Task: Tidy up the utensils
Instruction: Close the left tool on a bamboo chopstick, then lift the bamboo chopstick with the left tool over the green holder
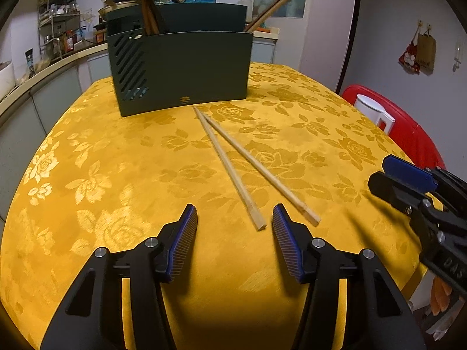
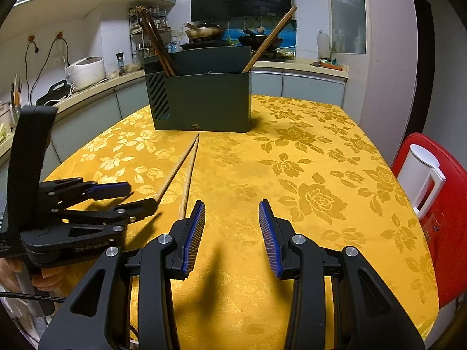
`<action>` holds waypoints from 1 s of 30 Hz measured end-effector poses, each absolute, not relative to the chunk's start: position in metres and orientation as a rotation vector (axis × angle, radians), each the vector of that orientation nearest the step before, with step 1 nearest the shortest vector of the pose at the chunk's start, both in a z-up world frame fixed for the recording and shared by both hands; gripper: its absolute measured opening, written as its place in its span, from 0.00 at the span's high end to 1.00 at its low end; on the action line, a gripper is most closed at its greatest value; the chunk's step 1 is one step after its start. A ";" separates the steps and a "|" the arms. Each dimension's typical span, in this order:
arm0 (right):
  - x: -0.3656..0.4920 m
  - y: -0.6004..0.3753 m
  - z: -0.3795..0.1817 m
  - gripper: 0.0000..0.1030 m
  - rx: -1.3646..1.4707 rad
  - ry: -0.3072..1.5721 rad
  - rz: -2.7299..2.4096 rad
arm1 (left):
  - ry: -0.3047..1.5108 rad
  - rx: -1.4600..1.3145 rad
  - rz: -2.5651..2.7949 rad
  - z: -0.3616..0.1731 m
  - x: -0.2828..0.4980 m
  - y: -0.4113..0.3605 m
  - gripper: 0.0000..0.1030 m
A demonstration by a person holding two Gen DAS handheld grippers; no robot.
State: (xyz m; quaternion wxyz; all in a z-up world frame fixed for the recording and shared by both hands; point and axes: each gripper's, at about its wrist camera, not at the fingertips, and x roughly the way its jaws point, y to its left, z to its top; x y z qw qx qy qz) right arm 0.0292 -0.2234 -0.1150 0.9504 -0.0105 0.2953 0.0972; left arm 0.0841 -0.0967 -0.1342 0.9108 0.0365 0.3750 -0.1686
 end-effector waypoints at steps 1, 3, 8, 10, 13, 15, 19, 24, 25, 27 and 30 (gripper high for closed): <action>0.029 -0.224 -0.115 0.64 -0.021 0.601 0.197 | 0.778 0.083 -0.347 -0.135 0.085 -0.100 0.58; 0.029 -0.224 -0.116 0.64 -0.019 0.602 0.196 | 0.779 0.109 -0.336 -0.135 0.086 -0.106 0.64; 0.030 -0.224 -0.116 0.64 -0.009 0.612 0.204 | 0.775 0.153 -0.315 -0.136 0.089 -0.110 0.87; 0.031 -0.223 -0.117 0.64 -0.007 0.615 0.212 | 0.777 0.153 -0.306 -0.136 0.089 -0.105 0.93; 0.031 -0.218 -0.119 0.64 -0.017 0.623 0.230 | 0.783 0.135 -0.304 -0.135 0.088 -0.092 0.95; 0.031 -0.212 -0.121 0.64 -0.027 0.630 0.247 | 0.782 0.134 -0.296 -0.135 0.085 -0.085 0.95; 0.032 -0.195 -0.127 0.65 -0.049 0.653 0.297 | 0.781 0.120 -0.282 -0.135 0.081 -0.068 0.95; 0.040 -0.182 -0.134 0.70 -0.056 0.681 0.304 | 0.784 0.087 -0.274 -0.135 0.079 -0.056 0.95; 0.043 -0.181 -0.136 0.71 -0.047 0.691 0.303 | 0.783 0.086 -0.274 -0.135 0.080 -0.055 0.95; 0.048 -0.179 -0.140 0.73 -0.041 0.706 0.296 | 0.778 0.085 -0.270 -0.135 0.079 -0.056 0.95; 0.050 -0.174 -0.145 0.74 -0.054 0.706 0.281 | 0.765 0.101 -0.258 -0.136 0.077 -0.058 0.95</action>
